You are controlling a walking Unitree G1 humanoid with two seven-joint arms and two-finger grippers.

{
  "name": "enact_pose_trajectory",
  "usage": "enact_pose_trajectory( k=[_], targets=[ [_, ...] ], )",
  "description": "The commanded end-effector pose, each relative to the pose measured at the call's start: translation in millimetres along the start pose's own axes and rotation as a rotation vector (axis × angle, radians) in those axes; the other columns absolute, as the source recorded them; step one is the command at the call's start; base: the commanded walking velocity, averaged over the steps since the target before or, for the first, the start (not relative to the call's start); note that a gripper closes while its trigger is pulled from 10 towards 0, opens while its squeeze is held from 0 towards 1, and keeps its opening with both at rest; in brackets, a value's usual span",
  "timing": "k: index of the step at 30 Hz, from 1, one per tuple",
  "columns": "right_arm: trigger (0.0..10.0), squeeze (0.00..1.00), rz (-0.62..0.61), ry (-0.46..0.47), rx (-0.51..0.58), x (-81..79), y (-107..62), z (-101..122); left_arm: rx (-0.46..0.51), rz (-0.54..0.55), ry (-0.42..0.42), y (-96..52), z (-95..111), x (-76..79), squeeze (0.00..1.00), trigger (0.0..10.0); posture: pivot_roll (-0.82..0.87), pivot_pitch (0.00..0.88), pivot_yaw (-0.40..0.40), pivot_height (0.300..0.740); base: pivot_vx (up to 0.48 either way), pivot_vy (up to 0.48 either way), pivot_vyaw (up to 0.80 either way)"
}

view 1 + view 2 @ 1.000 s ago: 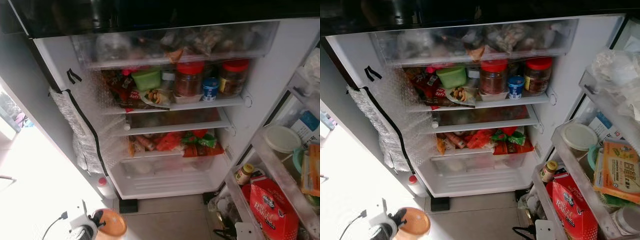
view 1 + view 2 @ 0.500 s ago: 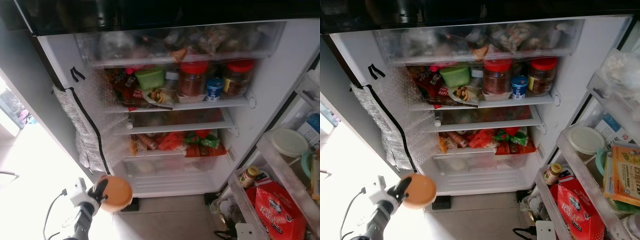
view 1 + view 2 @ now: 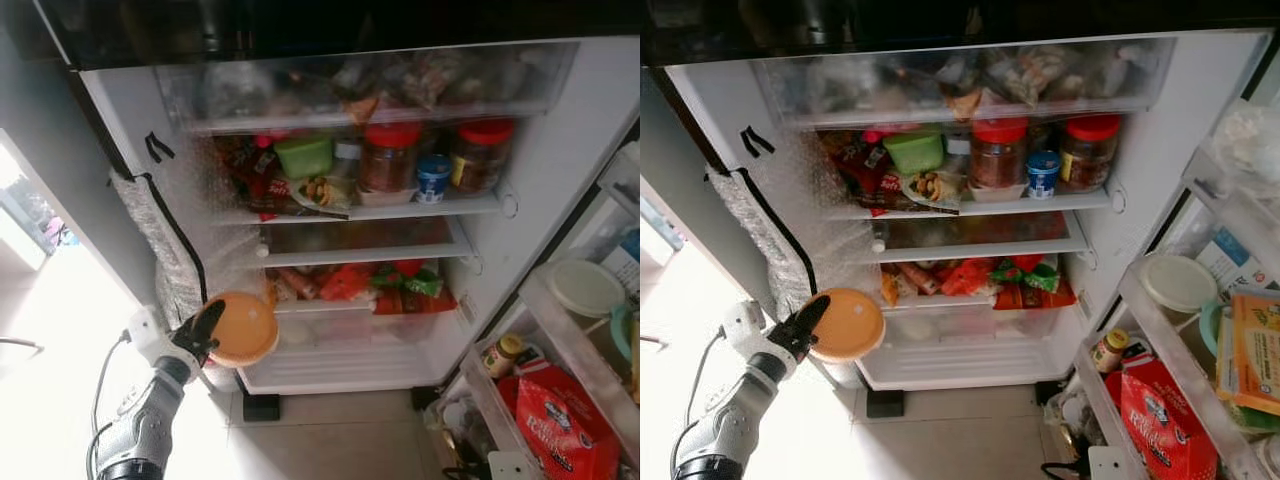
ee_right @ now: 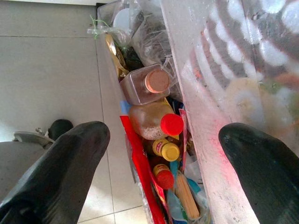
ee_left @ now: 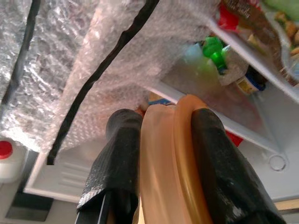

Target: Restocking fridge

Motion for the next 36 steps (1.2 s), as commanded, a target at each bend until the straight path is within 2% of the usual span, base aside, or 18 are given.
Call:
enact_pose_trajectory(
  k=[1, 6, 11, 16, 31, 34, 36],
  targets=[
    [10.0, 0.0, -0.047, -0.012, -0.014, 15.6, 0.8, -4, 0.014, -0.028, -0.003, 1.8, 8, 10.7, 0.0, 10.0, -0.01, 0.046, 0.048, 0.74, 0.0, 0.0, 0.0],
    [10.0, 0.0, -0.072, -0.029, 0.006, 27.0, 2.8, 3, 0.006, -0.073, -0.02, 2.1, 10, 30.3, 0.0, 10.0, -0.01, 0.059, 0.049, 0.74, 0.0, 0.0, 0.0],
    [10.0, 0.0, -0.095, -0.033, 0.028, 37.1, 4.7, 12, -0.001, -0.082, -0.062, 0.5, 6, 36.7, 0.0, 10.0, -0.01, 0.061, 0.048, 0.74, 0.0, 0.0, 0.0],
    [10.0, 0.0, -0.095, -0.034, 0.043, 35.7, 5.2, 18, -0.005, -0.099, -0.068, -0.4, 4, 44.2, 0.0, 10.0, -0.01, 0.067, 0.044, 0.74, 0.0, 0.0, 0.0],
    [10.0, 0.0, -0.002, -0.017, 0.039, -1.2, 2.3, 17, -0.034, -0.129, -0.071, -1.7, 2, 60.7, 0.0, 10.0, -0.01, 0.068, 0.043, 0.74, 0.0, 0.0, 0.0],
    [10.0, 0.0, 0.048, -0.008, 0.032, -14.6, 0.6, 14, -0.039, -0.143, -0.075, -4.1, -2, 67.9, 0.0, 10.0, -0.01, 0.066, 0.041, 0.74, 0.0, 0.0, 0.0],
    [10.0, 0.0, 0.146, 0.042, 0.027, -36.2, -2.6, 15, -0.009, -0.168, -0.133, -6.1, 2, 74.3, 0.0, 10.0, -0.01, 0.067, 0.04, 0.74, 0.0, 0.0, 0.0]
  ],
)
Point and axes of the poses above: a point about 5 cm out from each wrist's last joint towards the gripper, its own y axis pointing out of the wrist towards the gripper, its own z axis along the axis of the wrist's last joint, x = y × z, the point moved 6 cm from there along y, pointing out of the wrist towards the gripper, and after that the axes turned 2 degrees about y, right-handed, at the moved point
